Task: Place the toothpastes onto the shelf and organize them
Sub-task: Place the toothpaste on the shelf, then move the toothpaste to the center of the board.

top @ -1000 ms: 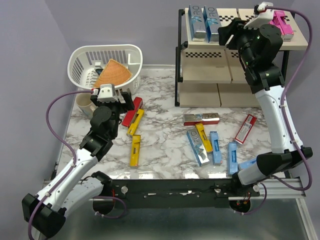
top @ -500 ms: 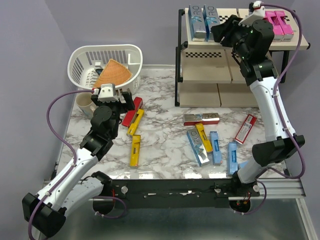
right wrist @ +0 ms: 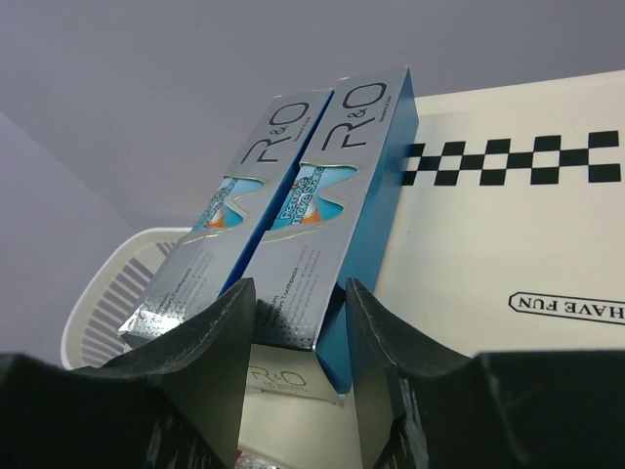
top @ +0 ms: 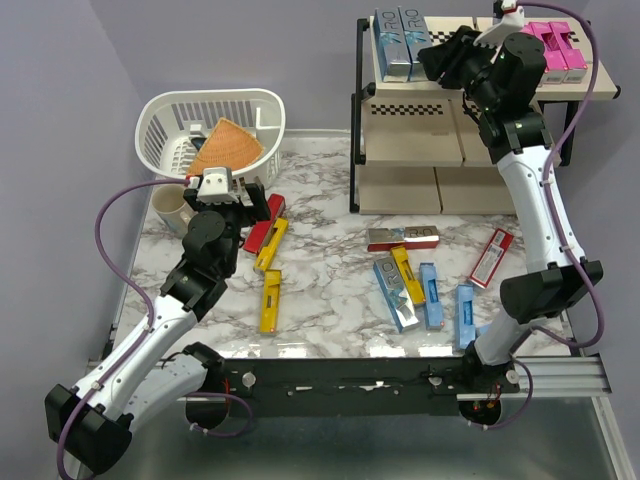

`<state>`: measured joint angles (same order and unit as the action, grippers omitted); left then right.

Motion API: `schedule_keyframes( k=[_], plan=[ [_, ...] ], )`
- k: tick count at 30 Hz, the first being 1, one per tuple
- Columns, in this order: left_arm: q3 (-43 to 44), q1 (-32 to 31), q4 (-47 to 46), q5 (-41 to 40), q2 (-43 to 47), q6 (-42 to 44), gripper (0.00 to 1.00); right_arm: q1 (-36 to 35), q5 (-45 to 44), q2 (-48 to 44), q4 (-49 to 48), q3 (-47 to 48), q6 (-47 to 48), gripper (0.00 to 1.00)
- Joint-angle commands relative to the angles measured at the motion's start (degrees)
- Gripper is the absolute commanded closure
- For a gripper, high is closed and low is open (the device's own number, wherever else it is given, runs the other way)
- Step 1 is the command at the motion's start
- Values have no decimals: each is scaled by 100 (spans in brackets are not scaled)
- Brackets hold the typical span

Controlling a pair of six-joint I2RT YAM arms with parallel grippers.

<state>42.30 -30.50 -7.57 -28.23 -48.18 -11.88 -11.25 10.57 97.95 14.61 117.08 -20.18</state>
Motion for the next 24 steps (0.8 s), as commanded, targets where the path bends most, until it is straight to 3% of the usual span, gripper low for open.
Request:
schedule_keyframes(
  k=[1,7,14,24],
  plan=[
    [129,0,-51,107,2,-7,1,0,288,119,147,131,-82,51],
    [138,0,-42,142,28,-16,1,8,34,-328,209,0,146,40],
    [173,0,28,265,46,-113,1,0,-336,-1541,314,-1001,594,26],
    [208,-8,98,441,90,-192,1,-9,-82,-4097,103,-5096,50,11]
  ],
)
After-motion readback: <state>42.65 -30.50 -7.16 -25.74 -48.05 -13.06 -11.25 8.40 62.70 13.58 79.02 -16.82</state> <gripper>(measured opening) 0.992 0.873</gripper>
